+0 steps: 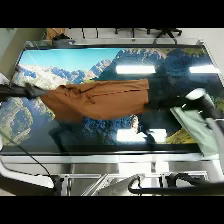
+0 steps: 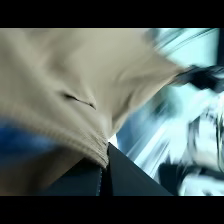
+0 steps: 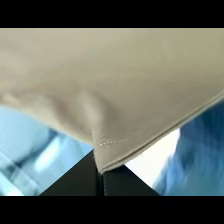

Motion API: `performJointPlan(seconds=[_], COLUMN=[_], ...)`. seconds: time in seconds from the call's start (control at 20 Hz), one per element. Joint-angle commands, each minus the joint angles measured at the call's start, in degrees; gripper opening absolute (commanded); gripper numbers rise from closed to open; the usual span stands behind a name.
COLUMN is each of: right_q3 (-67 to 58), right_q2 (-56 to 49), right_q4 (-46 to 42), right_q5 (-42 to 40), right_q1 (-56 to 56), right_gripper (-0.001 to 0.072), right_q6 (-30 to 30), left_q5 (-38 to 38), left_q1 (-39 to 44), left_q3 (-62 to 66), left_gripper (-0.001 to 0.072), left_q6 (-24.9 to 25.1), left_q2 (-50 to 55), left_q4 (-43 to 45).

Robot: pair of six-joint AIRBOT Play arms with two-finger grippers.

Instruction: Fold the shirts.

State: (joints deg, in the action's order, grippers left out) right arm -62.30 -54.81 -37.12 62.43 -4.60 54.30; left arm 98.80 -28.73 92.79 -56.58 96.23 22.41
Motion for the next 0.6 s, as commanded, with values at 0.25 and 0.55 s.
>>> performJointPlan(seconds=[0.25, 0.55], right_q3=[-45.8, -50.6], right_q2=[15.6, 16.3], right_q4=[0.9, -3.7], right_q5=[-5.4, -8.1], right_q1=[-1.9, -1.9], right_gripper=[0.0017, 0.0018], right_q6=[-4.5, -1.0], left_q5=[-16.4, -21.0], left_q1=[-16.9, -29.2], left_q3=[17.7, 24.2], left_gripper=[0.002, 0.002], left_q6=[2.8, -7.1], left_q2=[-40.6, -45.0], left_q4=[-34.4, -30.7])
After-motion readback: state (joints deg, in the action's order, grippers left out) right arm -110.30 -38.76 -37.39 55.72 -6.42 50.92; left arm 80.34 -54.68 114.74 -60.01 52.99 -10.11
